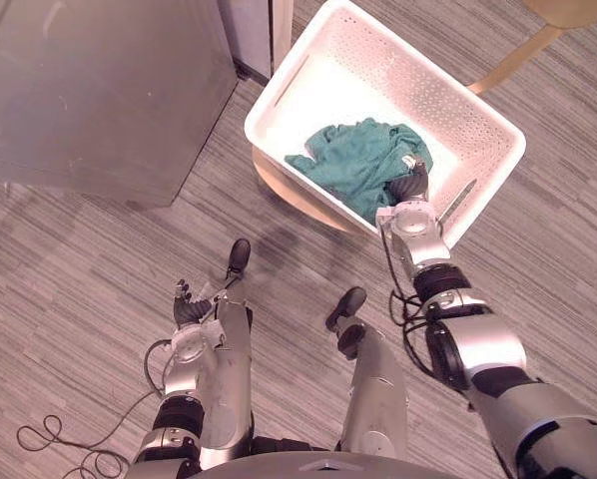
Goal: Pick up the laundry basket with both hands and put the clothes into the washing machine.
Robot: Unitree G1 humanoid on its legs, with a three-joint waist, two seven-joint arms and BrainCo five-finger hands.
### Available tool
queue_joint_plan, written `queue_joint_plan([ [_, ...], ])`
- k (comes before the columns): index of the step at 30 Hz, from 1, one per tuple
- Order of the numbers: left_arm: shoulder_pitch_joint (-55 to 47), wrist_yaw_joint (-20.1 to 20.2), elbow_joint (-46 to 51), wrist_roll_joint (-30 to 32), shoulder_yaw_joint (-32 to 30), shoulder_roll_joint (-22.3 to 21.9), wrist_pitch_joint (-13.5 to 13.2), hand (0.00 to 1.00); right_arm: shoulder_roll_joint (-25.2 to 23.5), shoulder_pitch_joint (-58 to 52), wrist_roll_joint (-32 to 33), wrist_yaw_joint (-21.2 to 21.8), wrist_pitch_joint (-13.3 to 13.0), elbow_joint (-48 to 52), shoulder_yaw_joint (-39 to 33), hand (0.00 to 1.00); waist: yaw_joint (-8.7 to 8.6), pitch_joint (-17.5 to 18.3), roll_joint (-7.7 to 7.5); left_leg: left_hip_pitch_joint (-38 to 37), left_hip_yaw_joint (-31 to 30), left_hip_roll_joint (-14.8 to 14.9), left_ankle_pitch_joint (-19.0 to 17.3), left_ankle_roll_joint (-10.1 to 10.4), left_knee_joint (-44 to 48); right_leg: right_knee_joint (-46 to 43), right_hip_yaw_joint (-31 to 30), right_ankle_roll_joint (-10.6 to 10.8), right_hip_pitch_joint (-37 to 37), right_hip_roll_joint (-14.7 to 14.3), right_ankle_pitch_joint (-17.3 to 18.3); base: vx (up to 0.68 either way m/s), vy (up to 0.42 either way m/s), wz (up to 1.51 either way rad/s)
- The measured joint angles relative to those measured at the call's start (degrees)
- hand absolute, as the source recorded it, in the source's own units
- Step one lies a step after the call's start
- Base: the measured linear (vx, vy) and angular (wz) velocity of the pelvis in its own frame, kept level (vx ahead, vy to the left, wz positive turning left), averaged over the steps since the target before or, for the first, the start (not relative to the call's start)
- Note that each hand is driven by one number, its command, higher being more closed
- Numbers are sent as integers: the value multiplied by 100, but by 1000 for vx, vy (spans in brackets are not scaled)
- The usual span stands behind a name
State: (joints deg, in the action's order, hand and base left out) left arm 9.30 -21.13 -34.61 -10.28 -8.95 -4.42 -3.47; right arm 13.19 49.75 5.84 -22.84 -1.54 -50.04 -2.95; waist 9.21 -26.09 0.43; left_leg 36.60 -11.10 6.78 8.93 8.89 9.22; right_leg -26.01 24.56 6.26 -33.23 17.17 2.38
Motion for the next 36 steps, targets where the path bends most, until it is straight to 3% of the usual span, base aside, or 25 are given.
queue_joint_plan([
  [1, 0, -10, -9, -35, -7, -1, 0, 0, -97, 1, 330, -37, -94, 26, -100, 100, 0, 0, 0, -13, 3, 1, 0, 0, -7, 0, 0, 0, 9, 1, 1, 0, 0, 0],
  [3, 0, -15, -115, -104, -35, -3, 14, 0, -501, 8, 1656, -146, -430, 222, -548, 100, 0, 0, 0, -102, 14, 2, 0, 0, -39, -3, 6, 3, 81, 11, 17, 19, -33, 2],
  [4, 0, -15, -140, -152, -40, -4, 16, 0, -588, 9, 1892, -142, -480, 238, -623, 100, 3, 0, 0, -130, 13, 2, -1, 1, -45, -5, 14, 9, 115, 15, 26, 21, -39, 8],
  [9, -6, -9, -220, -450, -105, -8, 59, 0, -1104, 14, 4252, 0, -1015, 461, -974, 100, 30, 0, 1, -211, 12, -12, 19, 2, -43, -145, 171, 22, 295, 110, 154, 12, -31, 18],
  [12, -44, 18, -268, -495, -106, -4, 59, 0, -1196, 38, 4779, 81, -1151, 500, -1188, 100, 71, 0, 1, -369, 8, -42, 25, 6, -48, -212, 283, 50, 516, 187, 242, 31, -32, 23],
  [18, -210, 35, -384, -540, -92, 10, 61, 0, -1421, 34, 5349, 94, -1450, 1238, -1414, 100, 53, 4, 1, -801, 3, -92, 106, -4, -267, -325, 455, 106, 960, 326, 413, 45, -43, 22],
  [23, -311, 103, -432, -529, 75, 19, 98, 0, -1705, -652, 5524, 114, -1751, 2975, -1268, 100, -36, 68, -10, -1333, 15, -291, 133, -43, -429, -526, 666, 240, 1534, 653, 684, 56, -35, 34],
  [28, -606, 184, -419, -453, 145, -2, 124, 0, -2050, -1975, 5493, 130, -2028, 4156, -972, 100, -215, 639, -59, -1803, -61, -548, 31, -127, -434, -469, 970, 389, 2225, 875, 833, 90, -46, 29],
  [32, -797, 204, -91, -192, 505, 1, 185, 0, -2145, -2666, 5445, 189, -2157, 4923, -727, 100, -362, 1264, -58, -2167, -32, -505, -100, -147, -468, -2, 1085, 481, 2737, 721, 741, 61, -50, -5],
  [36, -905, 200, 468, -181, 736, 13, 205, 0, -2142, -2760, 5224, 397, -2193, 5126, -425, 100, -436, 1780, -50, -2653, 370, -267, -124, -145, -767, 578, 738, 473, 2933, 395, 479, 36, -51, -55],
])
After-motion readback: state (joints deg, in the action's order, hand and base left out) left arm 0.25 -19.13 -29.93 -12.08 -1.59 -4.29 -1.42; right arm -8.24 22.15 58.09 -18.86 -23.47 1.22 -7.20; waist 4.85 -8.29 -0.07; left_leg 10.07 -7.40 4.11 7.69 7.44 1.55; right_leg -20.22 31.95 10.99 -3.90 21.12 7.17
